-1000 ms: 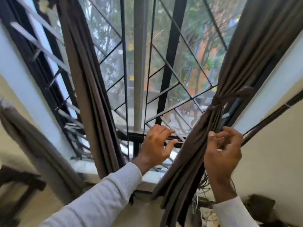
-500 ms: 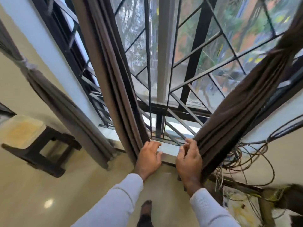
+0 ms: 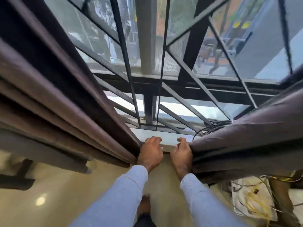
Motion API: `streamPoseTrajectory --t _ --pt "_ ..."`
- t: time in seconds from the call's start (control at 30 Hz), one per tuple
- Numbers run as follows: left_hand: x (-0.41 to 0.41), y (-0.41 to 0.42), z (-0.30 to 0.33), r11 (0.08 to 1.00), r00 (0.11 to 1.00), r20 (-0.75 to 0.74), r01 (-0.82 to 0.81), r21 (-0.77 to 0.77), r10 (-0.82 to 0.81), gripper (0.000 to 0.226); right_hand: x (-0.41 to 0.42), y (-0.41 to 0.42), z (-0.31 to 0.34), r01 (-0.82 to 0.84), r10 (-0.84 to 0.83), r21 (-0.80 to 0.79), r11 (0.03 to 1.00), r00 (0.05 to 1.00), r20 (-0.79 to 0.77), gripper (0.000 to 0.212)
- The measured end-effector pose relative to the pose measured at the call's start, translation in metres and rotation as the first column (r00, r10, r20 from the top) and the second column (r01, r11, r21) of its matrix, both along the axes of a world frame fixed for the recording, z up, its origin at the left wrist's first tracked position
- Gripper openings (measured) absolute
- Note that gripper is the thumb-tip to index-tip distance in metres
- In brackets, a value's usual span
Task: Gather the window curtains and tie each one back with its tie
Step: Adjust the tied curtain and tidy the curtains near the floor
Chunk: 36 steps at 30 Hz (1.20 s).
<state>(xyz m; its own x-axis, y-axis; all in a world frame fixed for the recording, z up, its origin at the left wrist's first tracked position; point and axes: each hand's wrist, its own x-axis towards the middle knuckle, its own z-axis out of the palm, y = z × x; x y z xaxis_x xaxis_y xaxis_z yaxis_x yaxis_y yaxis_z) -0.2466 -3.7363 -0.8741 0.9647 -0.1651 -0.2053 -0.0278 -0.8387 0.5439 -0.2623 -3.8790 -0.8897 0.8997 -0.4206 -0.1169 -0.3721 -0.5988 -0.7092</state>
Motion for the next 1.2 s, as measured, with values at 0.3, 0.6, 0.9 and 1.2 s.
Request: streamPoseTrajectory --t 0.3,0.6,0.9,1.2 --pt "0.058 -0.012 -0.121 0.992 0.990 -0.109 0.100 0.083 -0.091 0.045 0.053 -0.030 -0.137 -0.146 0.097 -0.148 0.978 0.950 -0.296 0.042" --pt "0.084 -0.013 -0.198 0.991 0.981 -0.169 0.114 0.074 -0.100 0.041 0.102 -0.063 -0.199 -0.394 0.181 -0.268 0.879 0.797 -0.577 0.048" --pt "0.034 0.008 -0.162 0.996 0.966 -0.254 -0.058 -0.064 0.040 0.031 0.050 -0.050 -0.163 -0.557 0.328 -0.421 0.715 0.800 -0.502 0.031" --pt "-0.101 0.033 -0.018 0.984 0.954 -0.245 -0.176 -0.002 0.170 0.036 -0.084 -0.039 -0.002 -0.547 0.481 -0.195 0.814 0.823 -0.303 0.031"
